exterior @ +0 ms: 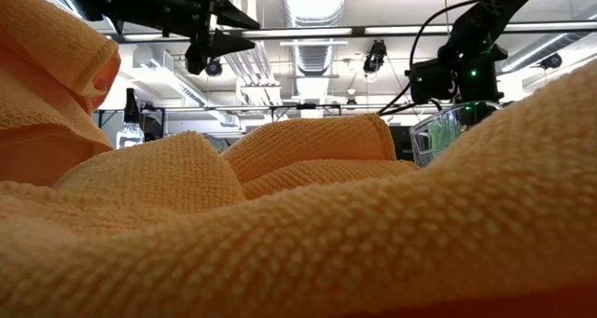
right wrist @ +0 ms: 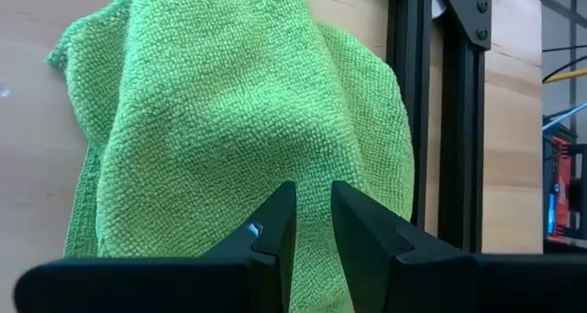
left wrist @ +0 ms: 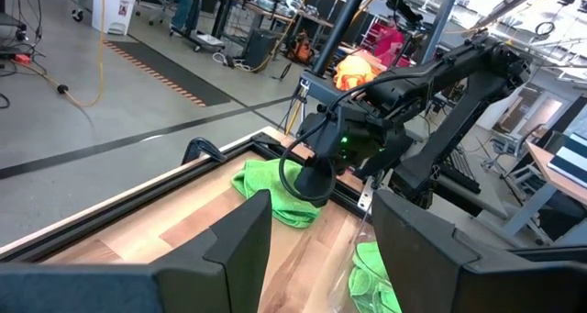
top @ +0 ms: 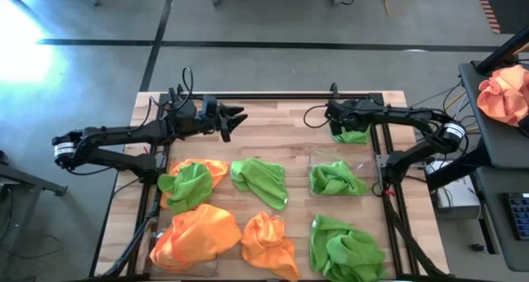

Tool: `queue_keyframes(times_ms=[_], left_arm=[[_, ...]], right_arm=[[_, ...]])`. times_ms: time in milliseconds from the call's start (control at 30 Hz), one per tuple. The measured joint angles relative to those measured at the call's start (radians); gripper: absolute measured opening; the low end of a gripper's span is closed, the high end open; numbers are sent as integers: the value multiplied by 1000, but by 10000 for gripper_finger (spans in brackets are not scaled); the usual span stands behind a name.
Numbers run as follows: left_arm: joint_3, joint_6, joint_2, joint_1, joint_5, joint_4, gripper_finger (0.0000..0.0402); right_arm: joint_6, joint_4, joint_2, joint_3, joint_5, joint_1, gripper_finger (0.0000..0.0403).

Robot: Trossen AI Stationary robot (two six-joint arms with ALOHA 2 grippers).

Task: Sort microfiber towel by color & place in baskets
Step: Put the top right green towel into the right transparent bin

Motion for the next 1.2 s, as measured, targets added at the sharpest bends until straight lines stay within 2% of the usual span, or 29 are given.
queue_keyframes(times_ms=[800,1200], left_arm=[[0,2,9,0,-1,1,174],[0,-7,43,0,0,24,174]], right_arm=[[-114,37,0,-21,-5,-105,66],[-141,58,0,-45,-92,-113,66]])
